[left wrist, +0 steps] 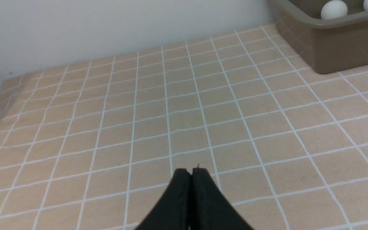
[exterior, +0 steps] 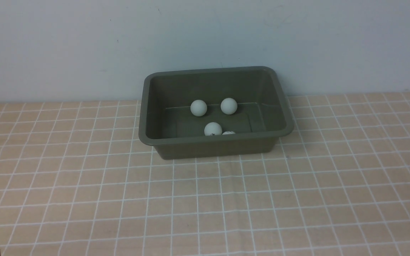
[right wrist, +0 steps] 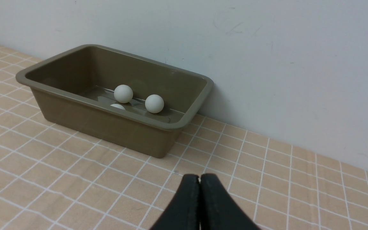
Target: Put the table tennis balls into the box on the light coffee tablecloth.
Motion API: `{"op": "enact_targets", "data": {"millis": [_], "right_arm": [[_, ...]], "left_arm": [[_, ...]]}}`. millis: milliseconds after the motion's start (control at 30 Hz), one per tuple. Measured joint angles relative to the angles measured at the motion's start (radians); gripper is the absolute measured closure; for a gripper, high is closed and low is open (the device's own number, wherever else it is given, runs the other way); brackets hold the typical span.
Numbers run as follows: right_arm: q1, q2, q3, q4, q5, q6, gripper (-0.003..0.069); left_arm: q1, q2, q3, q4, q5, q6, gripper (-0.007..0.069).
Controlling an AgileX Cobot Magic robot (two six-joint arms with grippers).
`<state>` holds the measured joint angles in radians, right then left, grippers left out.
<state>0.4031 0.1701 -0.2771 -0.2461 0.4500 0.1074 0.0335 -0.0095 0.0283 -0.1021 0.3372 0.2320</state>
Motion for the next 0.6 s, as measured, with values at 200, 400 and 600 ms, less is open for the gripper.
{"op": "enact_targets", "data": {"millis": [200, 400, 600], "right_arm": [[0.0, 0.0, 0.0, 0.0, 0.0, 0.0, 0.0674], [0.0, 0.0, 0.0, 0.0, 0.0, 0.0, 0.0674], [0.0, 0.0, 0.0, -0.001, 0.0, 0.0, 0.0674]], "left_arm": [[0.0, 0.0, 0.001, 0.023, 0.03, -0.035, 0.0693], [0.0, 0.0, 0.001, 0.044, 0.039, -0.081, 0.0693], [0.0, 0.0, 0.001, 0.06, 0.04, -0.113, 0.0693]]}}
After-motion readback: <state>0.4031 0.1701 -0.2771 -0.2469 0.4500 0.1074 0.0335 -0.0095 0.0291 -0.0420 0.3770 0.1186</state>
